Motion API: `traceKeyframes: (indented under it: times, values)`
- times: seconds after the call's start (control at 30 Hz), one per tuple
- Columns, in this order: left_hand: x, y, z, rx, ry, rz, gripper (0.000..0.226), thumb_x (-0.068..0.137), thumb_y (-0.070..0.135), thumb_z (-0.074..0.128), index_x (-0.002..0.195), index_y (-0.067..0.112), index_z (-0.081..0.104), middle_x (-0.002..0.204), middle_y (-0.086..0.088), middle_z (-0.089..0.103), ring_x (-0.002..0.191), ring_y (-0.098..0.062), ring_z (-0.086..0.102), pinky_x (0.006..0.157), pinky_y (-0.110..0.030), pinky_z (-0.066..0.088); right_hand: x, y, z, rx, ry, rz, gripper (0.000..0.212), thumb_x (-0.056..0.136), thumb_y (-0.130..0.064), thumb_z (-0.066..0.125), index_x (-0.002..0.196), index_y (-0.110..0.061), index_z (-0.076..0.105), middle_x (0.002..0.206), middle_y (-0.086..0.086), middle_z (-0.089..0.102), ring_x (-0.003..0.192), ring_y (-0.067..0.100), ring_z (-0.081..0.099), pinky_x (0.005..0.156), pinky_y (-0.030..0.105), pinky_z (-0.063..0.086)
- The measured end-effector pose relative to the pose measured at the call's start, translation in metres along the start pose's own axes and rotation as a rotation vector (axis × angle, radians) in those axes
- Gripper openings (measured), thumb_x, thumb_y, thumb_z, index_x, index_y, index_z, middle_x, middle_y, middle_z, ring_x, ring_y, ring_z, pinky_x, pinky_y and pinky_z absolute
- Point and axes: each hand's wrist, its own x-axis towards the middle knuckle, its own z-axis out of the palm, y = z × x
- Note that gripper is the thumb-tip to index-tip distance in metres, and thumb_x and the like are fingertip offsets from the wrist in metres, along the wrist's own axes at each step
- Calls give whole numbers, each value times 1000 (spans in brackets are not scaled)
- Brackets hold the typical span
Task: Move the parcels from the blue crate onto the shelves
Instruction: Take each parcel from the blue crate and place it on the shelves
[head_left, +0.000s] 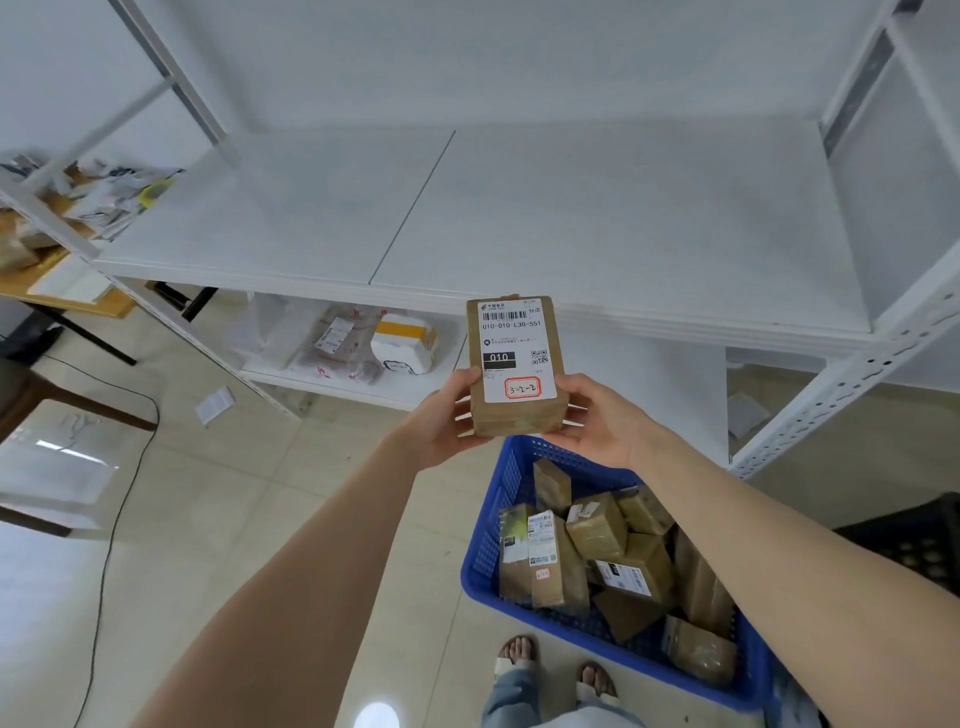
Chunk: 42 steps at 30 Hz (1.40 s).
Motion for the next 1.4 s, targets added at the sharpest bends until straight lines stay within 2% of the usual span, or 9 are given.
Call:
traceKeyframes:
  times: [0.2, 0.3, 0.6, 0.7, 0.87, 1.1, 1.27, 1.4]
  values:
    - [2, 7, 10, 52, 16, 39, 23, 94, 35, 49, 106, 19, 61, 104, -4, 65, 99, -21, 61, 96, -43, 50, -11, -10, -4, -61, 8, -14, 22, 86, -21, 66, 107, -15, 63, 103, 10, 72, 108, 27, 63, 94, 39, 51]
    - [1, 6, 14, 65, 7, 45, 23, 94, 34, 49, 107, 19, 62, 103, -4, 65, 98, -21, 61, 97, -43, 49, -16, -13, -7, -66, 11, -12, 21, 87, -18, 65, 107, -13, 63, 106, 11, 71, 107, 27, 64, 90, 38, 52]
    - [-5, 2, 18, 36, -16, 54, 23, 93, 29, 50, 112, 19, 59, 104, -4, 66, 101, -22, 61, 96, -44, 49, -24, -13, -7, -81, 3, -11, 24, 88, -15, 63, 112, -13, 60, 98, 10, 73, 102, 25, 66, 79, 35, 55]
    - [-8, 0, 15, 13, -21, 53, 25, 93, 28, 50, 114, 18, 58, 105, -4, 66, 101, -22, 61, 97, -44, 48, -26, -11, -6, -79, 2, -9, 21, 88, -15, 63, 109, -13, 61, 98, 11, 74, 102, 25, 66, 79, 35, 56]
    - [-12, -1, 11, 26, 41, 92, 17, 95, 30, 51, 103, 19, 61, 101, -3, 66, 99, -21, 60, 98, -45, 48, -24, -6, 2, -78, 26, -30, 22, 88, -16, 65, 109, -12, 62, 101, 11, 72, 105, 26, 65, 85, 37, 55]
    - [-16, 2, -18, 52, 73, 106, 28, 94, 33, 55, 114, 15, 61, 103, -1, 69, 101, -22, 62, 92, -42, 51, -19, 5, 22, -99, 50, -44, 17, 88, -15, 65, 104, -11, 64, 102, 11, 70, 100, 26, 67, 80, 35, 55]
    - [-23, 7, -45, 70, 38, 99, 30, 92, 35, 57, 115, 16, 62, 108, -1, 69, 106, -22, 61, 91, -39, 51, -13, 19, 41, -69, 54, -39, 28, 85, -16, 67, 113, -10, 63, 110, 13, 69, 103, 27, 67, 92, 39, 52]
    - [-31, 13, -68, 67, 25, 105, 28, 92, 33, 57, 114, 16, 61, 109, -1, 69, 105, -22, 61, 93, -40, 51, -9, 28, 64, -63, 59, -58, 26, 85, -16, 67, 111, -11, 64, 115, 14, 67, 106, 29, 66, 96, 42, 51]
